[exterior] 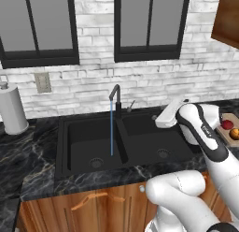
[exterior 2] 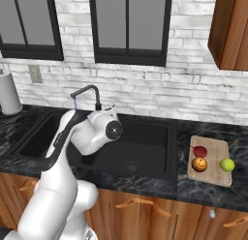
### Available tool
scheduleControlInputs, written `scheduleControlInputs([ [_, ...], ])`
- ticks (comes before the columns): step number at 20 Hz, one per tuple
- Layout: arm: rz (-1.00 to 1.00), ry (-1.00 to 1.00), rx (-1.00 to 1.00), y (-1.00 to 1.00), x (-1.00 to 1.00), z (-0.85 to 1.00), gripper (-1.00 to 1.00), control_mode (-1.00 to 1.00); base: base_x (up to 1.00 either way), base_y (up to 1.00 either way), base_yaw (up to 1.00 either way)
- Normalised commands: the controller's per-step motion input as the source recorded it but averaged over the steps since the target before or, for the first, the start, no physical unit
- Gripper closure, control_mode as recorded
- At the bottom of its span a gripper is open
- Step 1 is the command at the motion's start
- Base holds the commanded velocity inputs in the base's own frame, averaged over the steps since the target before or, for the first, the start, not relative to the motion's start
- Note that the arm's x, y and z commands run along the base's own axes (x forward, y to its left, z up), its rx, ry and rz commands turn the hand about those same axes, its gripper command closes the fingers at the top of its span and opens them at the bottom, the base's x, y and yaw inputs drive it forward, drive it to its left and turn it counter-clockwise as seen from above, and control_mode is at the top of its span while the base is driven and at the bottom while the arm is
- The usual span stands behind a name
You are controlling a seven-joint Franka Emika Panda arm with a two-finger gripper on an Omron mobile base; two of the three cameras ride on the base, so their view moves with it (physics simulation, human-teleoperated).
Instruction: Pick the pear, pear, orange from the sink and place them on the cutting board to airdry. Then turn off the sink faucet.
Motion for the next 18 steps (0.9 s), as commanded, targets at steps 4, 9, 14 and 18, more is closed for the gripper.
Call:
scheduleControlInputs([
  [4, 0.00, 0.00, 0.06, 0.05, 0.03, -0.13, -1.00, -1.00, 0.00, 0.00, 0.00],
  [9, 0.00, 0.00, 0.01, 0.03, 0.12, 0.01, -1.00, -1.00, 0.00, 0.00, 0.00],
  [14, 0.00, 0.02, 0.00, 0.00, 0.18, 0.00, -1.00, -1.00, 0.00, 0.00, 0.00],
  [18, 0.00, 0.04, 0.00, 0.02, 0.21, 0.00, -1.00, -1.00, 0.00, 0.00, 0.00],
])
